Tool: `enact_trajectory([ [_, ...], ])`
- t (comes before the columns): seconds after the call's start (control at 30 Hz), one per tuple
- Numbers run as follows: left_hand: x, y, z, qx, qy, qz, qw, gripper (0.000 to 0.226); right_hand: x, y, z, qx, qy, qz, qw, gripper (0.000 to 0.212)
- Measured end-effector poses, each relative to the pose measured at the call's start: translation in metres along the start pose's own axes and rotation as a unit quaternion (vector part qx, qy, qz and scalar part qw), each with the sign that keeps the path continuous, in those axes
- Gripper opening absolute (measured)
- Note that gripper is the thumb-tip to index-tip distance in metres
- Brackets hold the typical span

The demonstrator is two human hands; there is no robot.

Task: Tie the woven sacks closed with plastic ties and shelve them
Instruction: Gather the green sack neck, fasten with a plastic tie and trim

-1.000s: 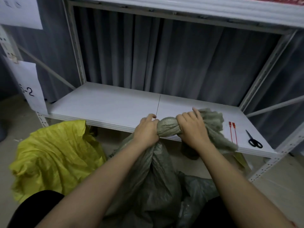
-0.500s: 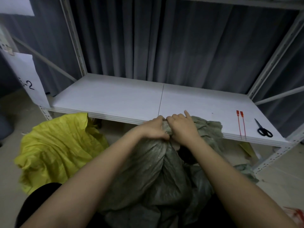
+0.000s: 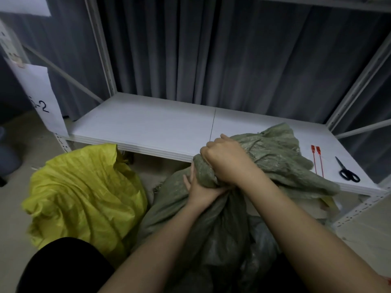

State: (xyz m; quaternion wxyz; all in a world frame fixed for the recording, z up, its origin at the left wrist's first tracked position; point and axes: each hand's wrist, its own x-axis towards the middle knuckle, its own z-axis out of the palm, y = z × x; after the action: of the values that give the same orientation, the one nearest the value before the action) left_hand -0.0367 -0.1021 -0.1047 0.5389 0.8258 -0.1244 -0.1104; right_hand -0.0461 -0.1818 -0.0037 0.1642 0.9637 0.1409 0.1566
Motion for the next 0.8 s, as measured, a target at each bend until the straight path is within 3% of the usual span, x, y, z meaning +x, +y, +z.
enact_trajectory([
  [0.03, 0.003, 0.002, 0.004, -0.011, 0.021, 0.002, 1.0, 0.103, 0.0, 0.001, 0.003, -0.001, 0.034, -0.01, 0.999, 0.021],
  [0.1, 0.012, 0.002, 0.007, -0.033, 0.051, 0.009, 0.998, 0.049, -0.002, 0.006, 0.006, -0.001, 0.053, -0.012, 0.999, 0.031],
  [0.17, 0.023, 0.003, 0.005, -0.095, 0.053, -0.006, 0.994, 0.022, -0.008, 0.013, 0.011, -0.009, 0.052, 0.01, 0.999, 0.033],
  [0.27, 0.037, 0.001, 0.0, -0.087, 0.017, 0.018, 0.996, 0.02, -0.019, 0.03, 0.028, 0.028, 0.059, 0.069, 0.996, 0.03],
  [0.4, 0.049, -0.001, -0.01, 0.014, -0.046, 0.068, 0.997, 0.041, -0.035, 0.046, 0.055, 0.009, 0.081, 0.122, 0.989, 0.039],
  [0.5, 0.054, 0.003, -0.02, 0.174, -0.073, 0.088, 0.978, 0.04, -0.046, 0.055, 0.078, -0.017, 0.095, 0.155, 0.983, 0.043],
  [0.6, 0.054, 0.007, -0.024, 0.337, -0.048, 0.125, 0.932, 0.029, -0.059, 0.052, 0.101, 0.005, 0.086, 0.189, 0.978, 0.043],
  [0.7, 0.053, 0.004, -0.025, 0.382, -0.035, 0.143, 0.912, 0.031, -0.065, 0.041, 0.116, 0.119, -0.015, 0.233, 0.965, 0.045],
  [0.8, 0.054, -0.007, -0.029, 0.352, -0.04, 0.135, 0.926, 0.026, -0.065, 0.029, 0.12, 0.369, -0.089, 0.251, 0.891, 0.052],
])
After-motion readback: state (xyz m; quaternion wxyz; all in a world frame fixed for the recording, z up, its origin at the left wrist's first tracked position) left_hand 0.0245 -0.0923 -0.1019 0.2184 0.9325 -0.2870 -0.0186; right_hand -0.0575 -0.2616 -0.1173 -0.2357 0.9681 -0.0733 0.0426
